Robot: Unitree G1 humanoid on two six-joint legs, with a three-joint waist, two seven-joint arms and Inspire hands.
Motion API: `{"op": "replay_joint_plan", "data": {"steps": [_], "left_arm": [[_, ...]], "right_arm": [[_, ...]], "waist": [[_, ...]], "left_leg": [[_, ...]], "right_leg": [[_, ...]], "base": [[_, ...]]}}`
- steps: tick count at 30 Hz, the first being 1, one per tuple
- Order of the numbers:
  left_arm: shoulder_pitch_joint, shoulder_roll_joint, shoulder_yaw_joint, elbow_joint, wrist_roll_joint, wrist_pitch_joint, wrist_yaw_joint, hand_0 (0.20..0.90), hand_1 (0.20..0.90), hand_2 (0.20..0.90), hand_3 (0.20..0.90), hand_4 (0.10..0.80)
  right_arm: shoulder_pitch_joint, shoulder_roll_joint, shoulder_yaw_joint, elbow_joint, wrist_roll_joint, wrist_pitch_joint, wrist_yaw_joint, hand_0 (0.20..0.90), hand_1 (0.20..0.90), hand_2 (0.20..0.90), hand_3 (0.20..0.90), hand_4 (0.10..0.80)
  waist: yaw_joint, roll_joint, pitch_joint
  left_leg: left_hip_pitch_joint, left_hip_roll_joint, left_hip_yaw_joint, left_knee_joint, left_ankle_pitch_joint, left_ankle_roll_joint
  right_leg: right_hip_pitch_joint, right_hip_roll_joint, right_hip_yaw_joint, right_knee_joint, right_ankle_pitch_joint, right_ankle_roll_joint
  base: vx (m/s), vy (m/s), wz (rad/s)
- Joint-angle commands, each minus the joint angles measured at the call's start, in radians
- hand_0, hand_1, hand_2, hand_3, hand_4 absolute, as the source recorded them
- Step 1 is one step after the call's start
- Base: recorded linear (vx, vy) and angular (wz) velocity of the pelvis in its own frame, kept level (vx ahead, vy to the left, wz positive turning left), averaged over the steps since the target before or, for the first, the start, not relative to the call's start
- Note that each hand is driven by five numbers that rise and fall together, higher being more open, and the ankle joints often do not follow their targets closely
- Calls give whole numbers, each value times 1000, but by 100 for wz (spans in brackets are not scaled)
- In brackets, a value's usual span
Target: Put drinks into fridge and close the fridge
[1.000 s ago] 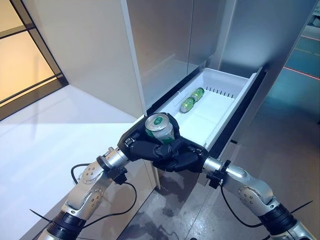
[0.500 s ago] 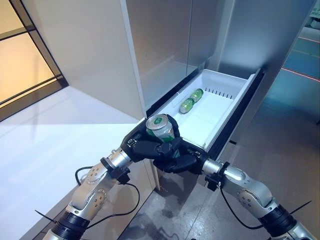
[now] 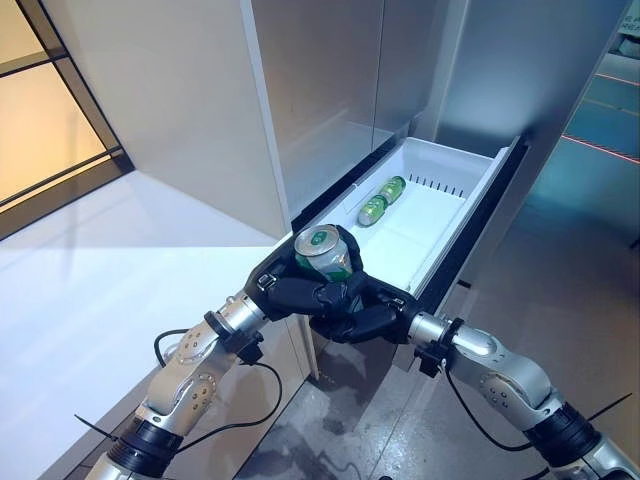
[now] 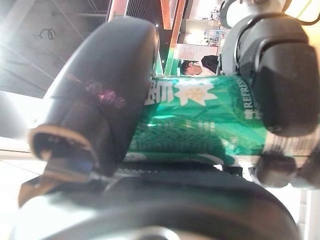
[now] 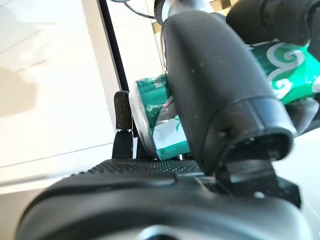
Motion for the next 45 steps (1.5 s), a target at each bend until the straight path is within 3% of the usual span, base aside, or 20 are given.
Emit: {"op": "replay_joint_plan", "data": {"steps": [1,2,3,4,5,6,7,12,19,30,35,45], "left_arm": [[-206,-56,-105,-89,-42,-105,-50,335,335,335,241,141],[-212,-52,-107,-86,-36,-110,-50,338,338,338,244,144],[-213,-50,-107,-86,-34,-111,-49,408,408,408,326,226],[-216,-47,-108,-85,-31,-115,-46,540,540,540,480,380],[-221,-44,-111,-83,-27,-120,-43,714,714,714,683,583],[-224,-41,-110,-81,-27,-122,-44,773,773,773,752,652],[-227,-38,-110,-80,-25,-126,-43,900,900,900,900,800],[-233,-33,-102,-79,-3,-152,-15,900,900,900,900,800],[-248,12,-63,-68,152,-284,117,900,900,900,900,800],[-274,26,12,-50,272,-391,332,900,900,900,900,800],[-288,28,37,-12,294,-376,393,900,900,900,900,800],[-297,20,22,63,248,-296,370,900,900,900,900,800]], "right_arm": [[-248,68,-52,-105,9,-46,-52,300,300,300,200,100],[-250,67,-54,-98,9,-42,-57,300,300,300,200,100],[-250,66,-55,-97,9,-41,-59,300,300,300,200,100],[-250,66,-56,-97,10,-39,-63,300,300,300,200,100],[-251,66,-58,-95,8,-37,-70,300,300,300,200,100],[-254,64,-60,-93,7,-39,-75,300,300,300,200,100],[-256,62,-63,-90,6,-40,-81,300,300,300,200,100],[-259,61,-75,-80,2,-40,-106,300,300,300,200,100],[-292,46,-111,-48,-47,-57,-175,300,300,300,200,100],[-403,22,-179,39,-117,-84,-302,300,300,300,200,100],[-471,6,-219,122,-154,-128,-378,300,300,300,200,100],[-590,-47,-224,325,-109,-196,-463,300,300,300,200,100]], "waist": [[-21,-34,-62],[-21,-35,-61],[-21,-35,-60],[-21,-35,-60],[-20,-36,-59],[-19,-36,-59],[-19,-36,-60],[-19,-37,-59],[-8,-40,-59],[12,-47,-63],[26,-52,-64],[57,-56,-60]], "left_leg": [[-23,-59,-24,43,-64,23],[-23,-59,-26,44,-64,23],[-23,-59,-27,44,-64,23],[-23,-59,-28,44,-64,23],[-23,-59,-30,44,-64,23],[-23,-58,-31,44,-64,23],[-23,-58,-32,44,-65,23],[-22,-57,-35,45,-65,22],[-21,-56,-42,43,-62,18],[-28,-54,-60,39,-57,9],[-32,-56,-72,42,-58,7],[-34,-59,-94,48,-57,4]], "right_leg": [[-19,34,28,95,-102,21],[-17,34,27,97,-103,21],[-17,34,27,98,-104,20],[-17,35,26,99,-105,20],[-16,35,25,101,-106,19],[-16,35,24,102,-108,19],[-16,35,23,104,-110,18],[-15,37,21,109,-113,16],[-9,37,9,105,-114,14],[-6,38,-4,99,-115,10],[-4,37,-15,102,-120,7],[5,33,-46,115,-136,1]], "base": [[0,0,0],[0,0,0],[0,0,0],[0,0,0],[0,0,0],[0,0,0],[0,0,0],[0,0,0],[0,0,0],[2,-4,4],[13,2,7],[14,11,11]]}}
